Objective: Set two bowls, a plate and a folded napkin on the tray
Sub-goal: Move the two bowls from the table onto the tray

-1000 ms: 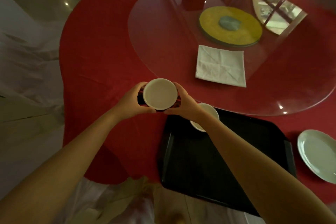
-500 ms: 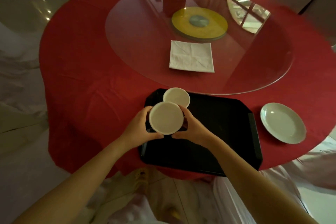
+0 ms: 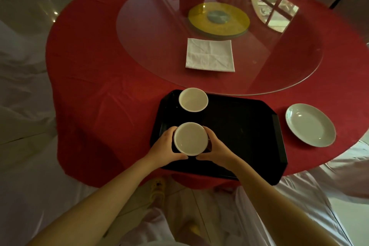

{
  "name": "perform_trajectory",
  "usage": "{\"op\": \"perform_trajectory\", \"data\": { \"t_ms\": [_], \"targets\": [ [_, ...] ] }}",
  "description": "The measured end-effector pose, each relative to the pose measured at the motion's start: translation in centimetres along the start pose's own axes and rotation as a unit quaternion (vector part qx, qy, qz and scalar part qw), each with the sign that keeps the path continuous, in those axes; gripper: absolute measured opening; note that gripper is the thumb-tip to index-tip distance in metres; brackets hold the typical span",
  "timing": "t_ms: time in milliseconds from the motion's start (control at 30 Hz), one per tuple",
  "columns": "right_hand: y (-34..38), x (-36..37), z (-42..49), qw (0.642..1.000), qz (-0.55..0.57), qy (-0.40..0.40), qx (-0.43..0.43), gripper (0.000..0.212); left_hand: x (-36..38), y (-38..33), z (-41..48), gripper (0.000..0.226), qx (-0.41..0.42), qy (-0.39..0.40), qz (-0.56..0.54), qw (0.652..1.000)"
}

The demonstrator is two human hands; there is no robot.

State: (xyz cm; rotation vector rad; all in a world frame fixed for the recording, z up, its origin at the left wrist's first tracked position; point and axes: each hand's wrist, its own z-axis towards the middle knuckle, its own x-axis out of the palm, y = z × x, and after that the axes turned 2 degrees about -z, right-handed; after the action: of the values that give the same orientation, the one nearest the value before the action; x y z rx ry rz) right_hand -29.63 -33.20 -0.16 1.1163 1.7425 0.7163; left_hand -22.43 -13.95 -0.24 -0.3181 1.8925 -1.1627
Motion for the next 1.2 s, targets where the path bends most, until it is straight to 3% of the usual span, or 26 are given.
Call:
{"op": "perform_trajectory", "data": {
  "t_ms": [400, 633, 733, 867, 1200],
  "targets": [
    [-0.4, 0.7, 0.5, 0.999, 0.042, 0.000, -0.006, 0.099, -0.4, 1.2, 0.3, 0.092, -0.017, 0.022, 0.003, 1.000],
    [-1.5, -0.2, 1.4, 0.997, 0.062, 0.026, 0.034, 0.105, -1.2, 1.3, 0.6, 0.108, -0.066, 0.073, 0.018, 0.995],
    [-1.8, -1.7, 1.6, 0.994, 0.081, 0.035, 0.059, 0.102, -2.3, 1.2, 1.3, 0.085, -0.085, 0.036, -0.032, 0.995],
    [-1.8, -4.2, 1.8, 0.993, 0.086, -0.017, 0.085, 0.086, -4.2, 0.5, 3.3, 0.051, -0.093, -0.049, -0.033, 0.994],
    [0.2, -10.3, 1.0, 0.988, -0.044, -0.120, 0.085, 0.061, -5.4, -6.9, 7.9, 0.037, 0.001, -0.085, 0.021, 0.996]
  ]
}}
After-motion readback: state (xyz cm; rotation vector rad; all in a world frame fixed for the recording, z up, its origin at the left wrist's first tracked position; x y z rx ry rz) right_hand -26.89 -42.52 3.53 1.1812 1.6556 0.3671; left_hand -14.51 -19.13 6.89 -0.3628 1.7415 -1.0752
